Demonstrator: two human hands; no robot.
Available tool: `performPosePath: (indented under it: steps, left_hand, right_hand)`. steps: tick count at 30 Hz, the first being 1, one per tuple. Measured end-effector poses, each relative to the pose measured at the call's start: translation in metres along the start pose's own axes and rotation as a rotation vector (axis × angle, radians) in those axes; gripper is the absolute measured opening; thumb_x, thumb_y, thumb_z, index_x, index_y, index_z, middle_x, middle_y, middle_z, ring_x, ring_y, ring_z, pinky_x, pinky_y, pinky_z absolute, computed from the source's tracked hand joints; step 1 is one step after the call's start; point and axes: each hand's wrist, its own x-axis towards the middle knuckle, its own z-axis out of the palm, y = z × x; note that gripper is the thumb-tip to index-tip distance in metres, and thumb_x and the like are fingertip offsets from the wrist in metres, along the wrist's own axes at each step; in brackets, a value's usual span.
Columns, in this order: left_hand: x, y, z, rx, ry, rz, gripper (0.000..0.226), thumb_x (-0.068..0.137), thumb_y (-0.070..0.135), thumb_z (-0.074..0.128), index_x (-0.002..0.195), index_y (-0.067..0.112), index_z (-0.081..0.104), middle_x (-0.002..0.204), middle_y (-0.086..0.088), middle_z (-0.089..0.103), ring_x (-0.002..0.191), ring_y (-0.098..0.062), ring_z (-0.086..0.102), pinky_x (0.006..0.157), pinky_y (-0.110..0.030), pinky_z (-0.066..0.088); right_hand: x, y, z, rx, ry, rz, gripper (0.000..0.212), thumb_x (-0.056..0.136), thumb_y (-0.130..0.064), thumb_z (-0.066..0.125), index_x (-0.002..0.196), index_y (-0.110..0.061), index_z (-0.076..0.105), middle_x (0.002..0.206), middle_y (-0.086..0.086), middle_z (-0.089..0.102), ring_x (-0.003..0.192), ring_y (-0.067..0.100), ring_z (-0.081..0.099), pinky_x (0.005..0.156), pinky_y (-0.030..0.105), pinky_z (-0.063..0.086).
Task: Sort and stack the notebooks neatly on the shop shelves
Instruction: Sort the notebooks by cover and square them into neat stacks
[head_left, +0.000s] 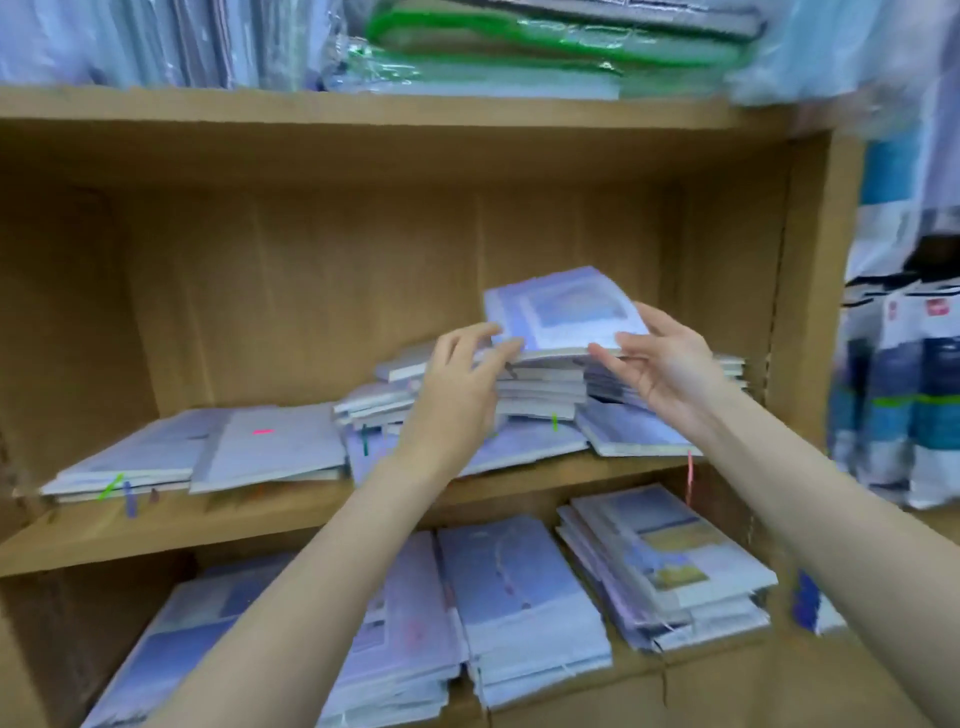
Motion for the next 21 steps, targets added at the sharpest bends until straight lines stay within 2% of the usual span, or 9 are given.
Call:
performPosePath:
  steps: [4,7,9,12,15,16,18,20,21]
  left_hand:
    - [0.024,0.018,0.049,0.059,-0.123,-0.02,0.05,0.07,0.01,0.032,0.109,0.008,0.064,0.111,-0.013,0.061,0.099,-0.025,0.044,0.082,-0.039,0.046]
    - [0.036,0.028,0.082,0.136,-0.192,-0.048,0.048,0.068,0.013,0.033,0.102,0.01,0.066,0.105,-0.012,0.064,0.093,-0.033,0.06,0.078,-0.042,0.049]
    - [0.039,0.034,0.1,0.161,-0.246,-0.064,0.041,0.064,0.008,0.045,0.098,0.009,0.068,0.1,-0.013,0.065,0.089,-0.036,0.062,0.077,-0.045,0.049]
    - [0.031,0.04,0.117,0.172,-0.335,-0.041,0.036,0.066,0.01,0.047,0.095,0.012,0.07,0.093,-0.009,0.066,0.085,-0.033,0.064,0.078,-0.042,0.048]
    - [0.015,0.045,0.121,0.183,-0.398,-0.021,0.036,0.073,0.021,0.038,0.088,0.018,0.071,0.089,-0.001,0.067,0.081,-0.026,0.065,0.083,-0.038,0.046]
    - [0.009,0.044,0.12,0.176,-0.418,-0.014,0.038,0.074,0.023,0.037,0.088,0.017,0.071,0.089,-0.001,0.067,0.081,-0.026,0.065,0.084,-0.041,0.047]
    - [-0.005,0.038,0.116,0.183,-0.431,-0.019,0.039,0.076,0.024,0.035,0.091,0.015,0.071,0.09,-0.003,0.067,0.082,-0.027,0.066,0.085,-0.044,0.048]
    - [-0.015,0.035,0.109,0.176,-0.411,-0.096,0.041,0.08,0.027,0.035,0.099,0.012,0.069,0.094,-0.005,0.066,0.085,-0.029,0.065,0.086,-0.038,0.04]
    - [-0.018,0.035,0.105,0.157,-0.405,-0.169,0.041,0.083,0.029,0.037,0.107,0.011,0.065,0.099,-0.006,0.065,0.089,-0.031,0.063,0.086,-0.038,0.037]
  right_hand:
    - [0.035,-0.028,-0.059,-0.036,0.113,-0.067,0.043,0.089,0.019,0.038,0.129,0.004,0.044,0.088,0.011,0.057,0.063,0.014,0.065,0.072,0.029,0.059]
    - [0.088,-0.044,-0.103,-0.023,0.323,-0.028,0.053,0.092,0.013,0.041,0.142,0.006,0.024,0.135,0.025,0.038,0.092,0.035,0.061,0.084,0.031,0.054]
    - [0.107,-0.041,-0.125,-0.09,0.432,0.049,0.056,0.095,0.002,0.044,0.146,-0.004,0.02,0.149,0.021,0.021,0.111,0.036,0.054,0.088,0.032,0.051]
    - [0.102,-0.016,-0.146,-0.337,0.489,0.095,0.049,0.096,0.002,0.042,0.143,-0.002,0.027,0.14,0.014,0.037,0.091,0.016,0.055,0.081,0.022,0.048]
    - [0.082,-0.001,-0.158,-0.688,0.51,-0.016,0.043,0.093,-0.003,0.048,0.135,-0.009,0.039,0.125,0.008,0.05,0.096,0.018,0.05,0.087,0.031,0.043]
    - [0.074,0.001,-0.16,-0.804,0.417,-0.086,0.041,0.092,-0.006,0.052,0.132,-0.01,0.043,0.125,0.008,0.051,0.101,0.019,0.051,0.089,0.032,0.043]
    - [0.054,0.004,-0.158,-1.113,0.036,-0.161,0.041,0.089,-0.018,0.062,0.128,-0.011,0.05,0.126,0.004,0.052,0.111,0.018,0.051,0.093,0.026,0.039]
    - [0.042,0.013,-0.156,-1.454,-0.342,-0.144,0.054,0.081,-0.03,0.071,0.129,-0.015,0.05,0.132,0.001,0.048,0.123,0.015,0.043,0.095,0.018,0.029]
    - [0.042,0.019,-0.155,-1.588,-0.443,-0.138,0.062,0.078,-0.035,0.072,0.132,-0.017,0.047,0.135,0.0,0.044,0.127,0.016,0.038,0.097,0.018,0.026]
